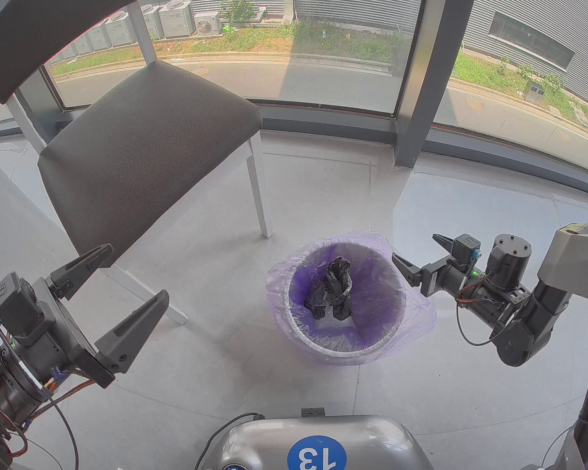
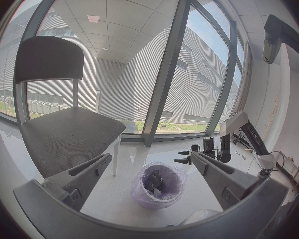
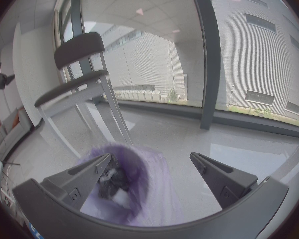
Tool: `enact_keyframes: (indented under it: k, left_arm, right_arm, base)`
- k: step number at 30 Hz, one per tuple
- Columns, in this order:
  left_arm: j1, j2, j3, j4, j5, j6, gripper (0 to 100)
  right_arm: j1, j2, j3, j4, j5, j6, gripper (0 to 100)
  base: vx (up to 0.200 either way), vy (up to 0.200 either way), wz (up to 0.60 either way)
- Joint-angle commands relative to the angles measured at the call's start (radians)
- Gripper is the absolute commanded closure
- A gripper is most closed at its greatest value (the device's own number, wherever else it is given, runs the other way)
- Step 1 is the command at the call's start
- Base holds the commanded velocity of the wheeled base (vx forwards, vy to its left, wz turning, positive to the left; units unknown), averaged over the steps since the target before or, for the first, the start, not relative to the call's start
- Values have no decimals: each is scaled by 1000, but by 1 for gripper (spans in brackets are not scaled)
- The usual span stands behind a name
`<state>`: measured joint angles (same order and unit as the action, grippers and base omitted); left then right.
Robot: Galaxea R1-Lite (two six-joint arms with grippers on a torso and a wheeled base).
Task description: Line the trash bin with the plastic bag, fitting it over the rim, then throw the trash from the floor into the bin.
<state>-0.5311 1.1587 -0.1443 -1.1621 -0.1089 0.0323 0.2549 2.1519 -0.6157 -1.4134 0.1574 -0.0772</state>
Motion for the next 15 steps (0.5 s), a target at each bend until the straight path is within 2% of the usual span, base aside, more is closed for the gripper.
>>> enact_keyframes:
  k: [1,4,10,15]
  left_arm:
    - [0,4,2,-1,0,0,0]
    - [0,4,2,-1,0,-2,0]
    - [0,4,3,-1,0,-2,0]
    - [0,3,3,-1,0,-2,0]
  right_arm:
    - [-59,-119,53,126,10,-56,0]
    - [-63,-115,54,151,10,-72,0]
    - [-97,-64,59,169,10,-164,0]
    - [-112,-35,54,171,11,-171,0]
  base:
    - [0,0,0]
    - [0,0,0]
    - [0,0,0]
    - [0,0,0]
